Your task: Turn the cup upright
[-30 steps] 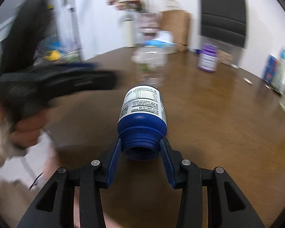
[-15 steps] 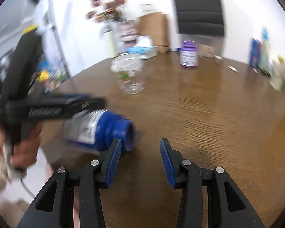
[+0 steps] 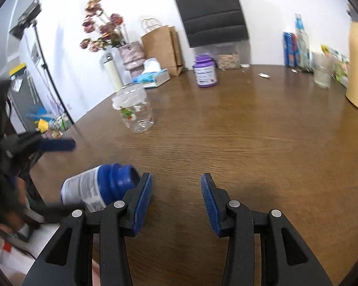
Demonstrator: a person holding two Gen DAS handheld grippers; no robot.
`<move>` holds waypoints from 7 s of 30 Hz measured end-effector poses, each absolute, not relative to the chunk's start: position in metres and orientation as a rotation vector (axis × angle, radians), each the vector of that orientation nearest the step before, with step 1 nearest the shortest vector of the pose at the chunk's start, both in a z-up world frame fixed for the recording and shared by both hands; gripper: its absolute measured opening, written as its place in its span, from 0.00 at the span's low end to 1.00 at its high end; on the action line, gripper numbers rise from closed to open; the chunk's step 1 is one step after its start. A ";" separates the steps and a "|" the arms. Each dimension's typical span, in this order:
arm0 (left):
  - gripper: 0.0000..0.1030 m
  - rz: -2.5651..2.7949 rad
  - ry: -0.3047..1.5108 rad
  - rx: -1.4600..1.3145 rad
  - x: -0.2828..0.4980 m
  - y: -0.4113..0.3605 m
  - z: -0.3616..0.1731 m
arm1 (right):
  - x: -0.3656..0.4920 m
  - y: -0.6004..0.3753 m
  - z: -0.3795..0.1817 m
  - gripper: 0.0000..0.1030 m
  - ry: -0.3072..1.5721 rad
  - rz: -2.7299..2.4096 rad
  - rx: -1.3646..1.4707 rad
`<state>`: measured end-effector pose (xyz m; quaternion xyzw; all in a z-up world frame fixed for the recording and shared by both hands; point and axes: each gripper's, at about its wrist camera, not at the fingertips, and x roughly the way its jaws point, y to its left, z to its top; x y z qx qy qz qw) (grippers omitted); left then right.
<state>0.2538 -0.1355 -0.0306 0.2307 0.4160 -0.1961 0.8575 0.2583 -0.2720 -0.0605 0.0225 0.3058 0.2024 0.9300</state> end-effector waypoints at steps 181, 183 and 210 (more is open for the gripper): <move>1.00 -0.020 0.118 -0.019 -0.011 0.019 0.005 | 0.011 -0.214 -0.031 0.88 0.226 0.298 -0.103; 1.00 -0.021 0.117 -0.019 -0.011 0.019 0.005 | 0.012 -0.215 -0.032 0.88 0.227 0.300 -0.103; 1.00 -0.020 0.117 -0.015 -0.011 0.021 0.007 | 0.010 -0.215 -0.031 0.88 0.223 0.292 -0.101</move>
